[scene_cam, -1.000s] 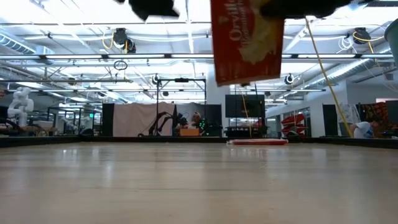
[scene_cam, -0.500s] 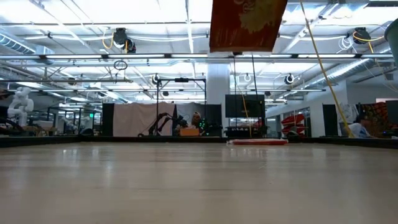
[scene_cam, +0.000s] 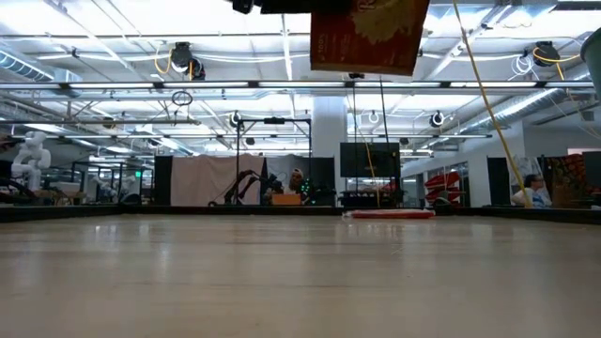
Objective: Sort popcorn bags into baskets
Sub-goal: Put the left popcorn bag into the green bin
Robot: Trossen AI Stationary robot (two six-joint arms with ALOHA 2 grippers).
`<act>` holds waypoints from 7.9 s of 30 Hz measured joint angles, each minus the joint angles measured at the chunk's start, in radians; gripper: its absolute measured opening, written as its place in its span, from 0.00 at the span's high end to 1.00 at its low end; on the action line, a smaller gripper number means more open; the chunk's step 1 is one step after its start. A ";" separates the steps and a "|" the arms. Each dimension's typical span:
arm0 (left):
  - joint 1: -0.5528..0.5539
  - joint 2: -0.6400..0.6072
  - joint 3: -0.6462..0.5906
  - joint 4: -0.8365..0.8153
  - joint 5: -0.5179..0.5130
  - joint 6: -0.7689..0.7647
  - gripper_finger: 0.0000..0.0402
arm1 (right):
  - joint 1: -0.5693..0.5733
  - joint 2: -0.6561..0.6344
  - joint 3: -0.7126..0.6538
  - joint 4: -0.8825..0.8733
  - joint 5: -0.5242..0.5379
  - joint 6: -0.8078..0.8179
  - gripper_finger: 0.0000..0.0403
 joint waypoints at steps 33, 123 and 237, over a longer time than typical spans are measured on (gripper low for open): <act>-0.101 -0.013 0.000 0.040 -0.442 0.889 0.96 | -0.287 -0.130 0.001 -0.245 -0.351 1.473 0.52; -0.144 -0.012 0.000 0.251 -0.225 0.818 0.36 | -0.127 0.197 0.621 -0.676 -0.445 1.412 0.96; -0.067 -0.013 0.001 -0.162 0.052 -0.355 0.41 | 0.079 0.173 0.753 -1.475 -0.913 1.545 0.98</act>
